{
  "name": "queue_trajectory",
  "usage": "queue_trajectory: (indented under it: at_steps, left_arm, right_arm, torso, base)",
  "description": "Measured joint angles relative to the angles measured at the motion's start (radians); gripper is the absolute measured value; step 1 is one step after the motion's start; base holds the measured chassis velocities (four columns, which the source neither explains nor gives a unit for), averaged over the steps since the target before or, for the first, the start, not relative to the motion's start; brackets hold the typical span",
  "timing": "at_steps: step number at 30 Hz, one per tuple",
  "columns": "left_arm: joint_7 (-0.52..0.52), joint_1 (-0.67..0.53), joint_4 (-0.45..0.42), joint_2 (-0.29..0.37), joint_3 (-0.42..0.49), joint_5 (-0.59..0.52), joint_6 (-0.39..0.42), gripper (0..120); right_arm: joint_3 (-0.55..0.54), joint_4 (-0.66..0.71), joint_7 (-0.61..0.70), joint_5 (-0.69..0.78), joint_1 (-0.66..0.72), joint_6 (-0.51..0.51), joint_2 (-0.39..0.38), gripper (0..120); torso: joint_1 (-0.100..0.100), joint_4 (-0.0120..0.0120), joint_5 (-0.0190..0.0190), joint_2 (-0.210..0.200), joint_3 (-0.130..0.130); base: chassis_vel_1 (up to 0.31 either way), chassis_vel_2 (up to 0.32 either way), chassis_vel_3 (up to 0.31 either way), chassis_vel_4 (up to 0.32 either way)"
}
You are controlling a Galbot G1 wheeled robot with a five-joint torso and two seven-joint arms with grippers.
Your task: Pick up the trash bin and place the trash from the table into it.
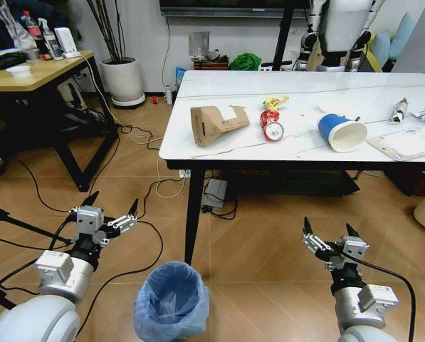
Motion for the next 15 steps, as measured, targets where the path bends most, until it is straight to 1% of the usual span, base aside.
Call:
queue_trajectory:
  at_steps: [4, 6, 8, 10, 15]
  left_arm:
    - [0.0, 0.003, -0.002, -0.001, -0.001, 0.001, 0.0, 100]
    - [0.001, 0.002, -0.004, 0.0, -0.002, 0.002, 0.0, 100]
    - [0.001, 0.002, -0.005, 0.0, -0.002, 0.002, 0.0, 100]
    - [0.002, 0.005, -0.008, -0.001, -0.001, 0.004, 0.0, 100]
    - [0.003, 0.007, -0.011, 0.0, 0.0, 0.005, 0.0, 100]
  right_arm:
    - [0.0, 0.0, 0.0, 0.0, 0.0, 0.0, 0.0, 100]
    - [0.002, 0.0, 0.0, 0.0, -0.004, 0.003, 0.0, 100]
    - [0.003, 0.0, 0.0, 0.0, -0.005, 0.003, 0.0, 100]
    - [0.002, 0.0, -0.001, -0.004, -0.008, 0.006, 0.0, 100]
    - [-0.001, -0.002, -0.004, -0.011, -0.007, 0.009, 0.0, 100]
  torso:
    - [-0.004, 0.0, 0.0, -0.011, -0.007]
    - [-0.009, 0.0, 0.0001, -0.026, -0.016]
    - [-0.01, 0.0, 0.0001, -0.029, -0.018]
    - [-0.016, 0.0, 0.0, -0.045, -0.029]
    - [-0.022, 0.0, 0.0001, -0.061, -0.038]
  base:
    - [0.0, 0.0, 0.0, 0.0]
    - [0.0, 0.0, 0.0, 0.0]
    - [0.0, 0.0, 0.0, 0.0]
    - [0.0, 0.0, 0.0, 0.0]
    - [0.0, 0.0, 0.0, 0.0]
